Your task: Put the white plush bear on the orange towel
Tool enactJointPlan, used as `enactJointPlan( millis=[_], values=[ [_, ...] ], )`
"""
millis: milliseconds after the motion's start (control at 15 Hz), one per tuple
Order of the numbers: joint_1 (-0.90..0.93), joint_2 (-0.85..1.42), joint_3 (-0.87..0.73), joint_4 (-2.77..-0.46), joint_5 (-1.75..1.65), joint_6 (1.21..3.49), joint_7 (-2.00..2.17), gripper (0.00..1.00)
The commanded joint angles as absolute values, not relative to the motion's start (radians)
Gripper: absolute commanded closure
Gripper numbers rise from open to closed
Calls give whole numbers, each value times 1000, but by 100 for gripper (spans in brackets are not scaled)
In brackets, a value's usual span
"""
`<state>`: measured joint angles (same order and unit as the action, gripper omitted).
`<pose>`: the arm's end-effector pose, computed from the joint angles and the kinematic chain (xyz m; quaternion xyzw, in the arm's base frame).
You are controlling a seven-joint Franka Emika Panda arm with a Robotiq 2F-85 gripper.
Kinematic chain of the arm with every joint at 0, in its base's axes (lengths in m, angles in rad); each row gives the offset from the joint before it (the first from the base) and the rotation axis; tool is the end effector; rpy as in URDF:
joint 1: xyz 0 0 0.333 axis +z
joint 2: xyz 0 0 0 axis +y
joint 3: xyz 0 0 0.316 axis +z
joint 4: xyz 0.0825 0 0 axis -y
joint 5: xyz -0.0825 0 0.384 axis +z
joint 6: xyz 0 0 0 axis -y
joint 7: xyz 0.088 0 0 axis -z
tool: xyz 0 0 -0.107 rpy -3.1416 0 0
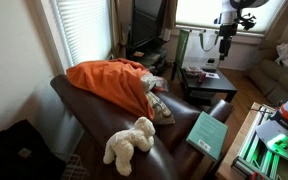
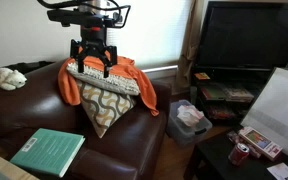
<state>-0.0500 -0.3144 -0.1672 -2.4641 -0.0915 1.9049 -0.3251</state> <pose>0.3963 -0.0939 0.3910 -0.9889 -0.0809 0.1231 0.0176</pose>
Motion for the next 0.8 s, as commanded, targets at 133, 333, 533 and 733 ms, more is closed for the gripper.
enactJointPlan(
  millis=[133,333,533,733],
  values=[
    [-59,-314,-158,-2462,-89,1902,-327,0],
    [-59,-314,-158,-2462,-89,1902,-327,0],
    [-59,-314,-158,-2462,-89,1902,-327,0],
    [32,-254,-107,-2476,-10,1988,-426,0]
  ],
)
